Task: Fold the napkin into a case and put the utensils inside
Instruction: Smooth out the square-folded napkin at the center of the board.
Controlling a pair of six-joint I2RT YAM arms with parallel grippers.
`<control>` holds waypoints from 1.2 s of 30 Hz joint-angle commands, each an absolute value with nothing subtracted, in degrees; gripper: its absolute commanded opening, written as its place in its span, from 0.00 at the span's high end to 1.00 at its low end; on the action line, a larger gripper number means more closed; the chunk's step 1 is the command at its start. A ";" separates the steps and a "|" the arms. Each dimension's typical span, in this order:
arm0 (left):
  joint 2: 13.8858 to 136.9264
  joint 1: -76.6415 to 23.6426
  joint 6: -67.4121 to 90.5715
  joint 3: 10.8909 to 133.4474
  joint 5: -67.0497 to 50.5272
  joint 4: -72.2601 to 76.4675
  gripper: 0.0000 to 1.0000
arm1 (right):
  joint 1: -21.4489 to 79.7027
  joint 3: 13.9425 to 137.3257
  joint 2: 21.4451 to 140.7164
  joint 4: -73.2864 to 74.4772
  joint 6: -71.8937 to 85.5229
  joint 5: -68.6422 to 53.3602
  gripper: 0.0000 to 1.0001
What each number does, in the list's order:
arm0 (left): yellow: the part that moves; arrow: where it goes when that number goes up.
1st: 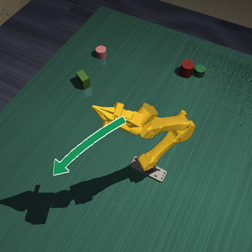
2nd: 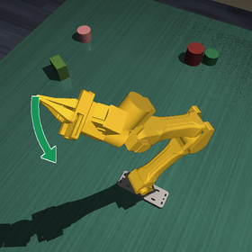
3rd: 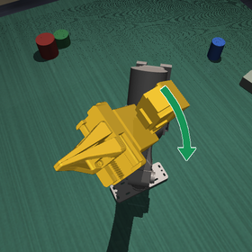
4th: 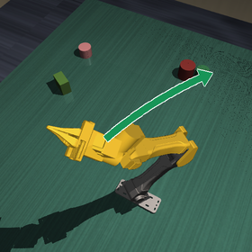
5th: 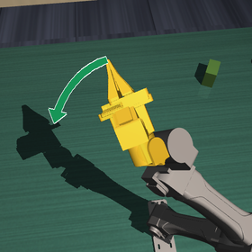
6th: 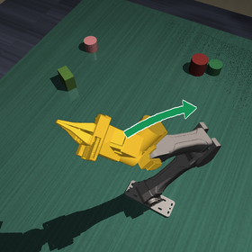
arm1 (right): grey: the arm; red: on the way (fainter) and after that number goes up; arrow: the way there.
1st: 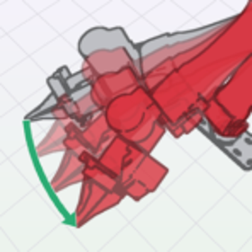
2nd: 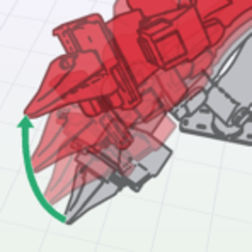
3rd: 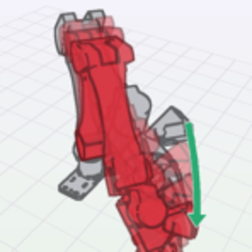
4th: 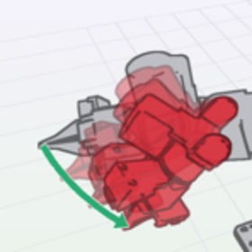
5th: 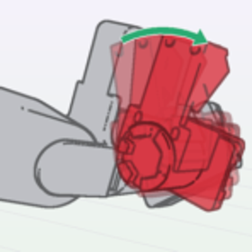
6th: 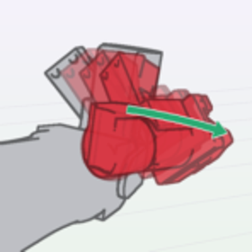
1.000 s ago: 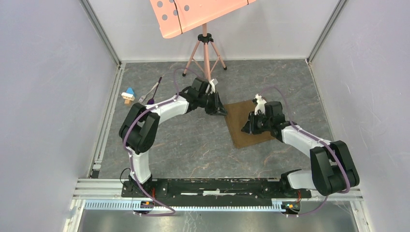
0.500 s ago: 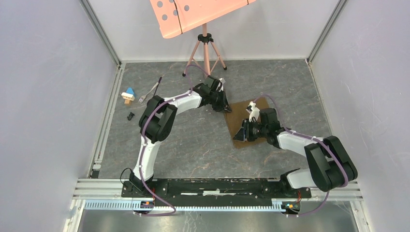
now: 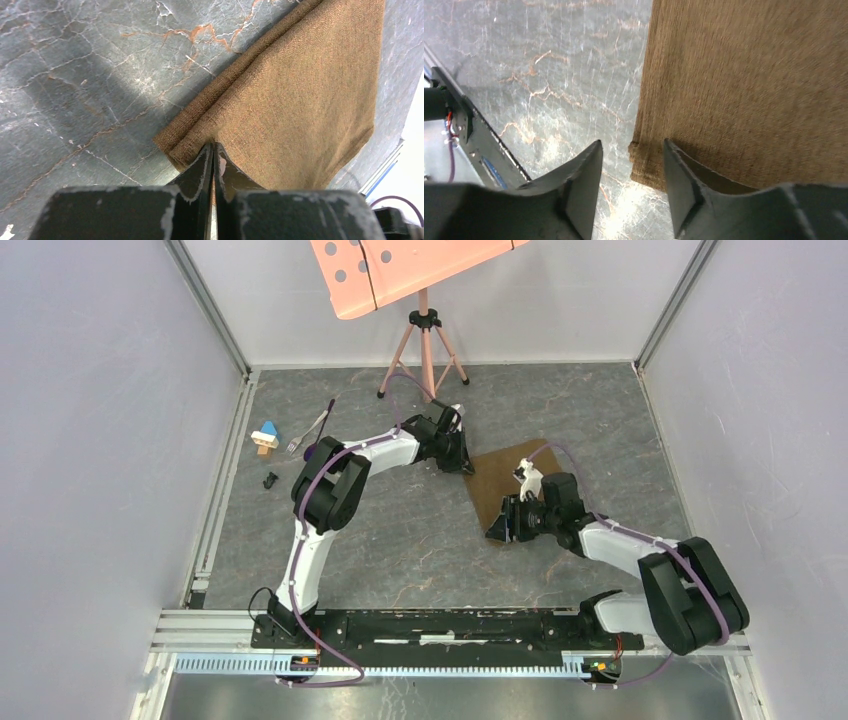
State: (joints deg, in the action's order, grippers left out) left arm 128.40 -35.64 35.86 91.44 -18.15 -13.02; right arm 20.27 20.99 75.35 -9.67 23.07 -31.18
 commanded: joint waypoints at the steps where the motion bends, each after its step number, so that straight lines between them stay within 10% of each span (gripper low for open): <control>1: 127.80 -34.89 31.11 90.02 -14.70 -17.56 0.91 | 18.58 31.00 72.61 -0.92 19.06 -27.39 0.35; 7: 128.56 -34.85 31.79 90.49 -15.42 -18.19 0.90 | 11.88 44.81 84.31 -9.16 24.17 -29.56 0.07; 24: 130.26 -33.22 35.93 87.43 -14.31 -17.21 0.97 | -1.58 62.77 117.68 -19.71 27.71 -42.18 0.14; 36: 127.00 -34.11 33.70 88.99 -15.77 -19.02 0.89 | -4.57 70.30 108.23 -3.64 17.18 -37.15 0.12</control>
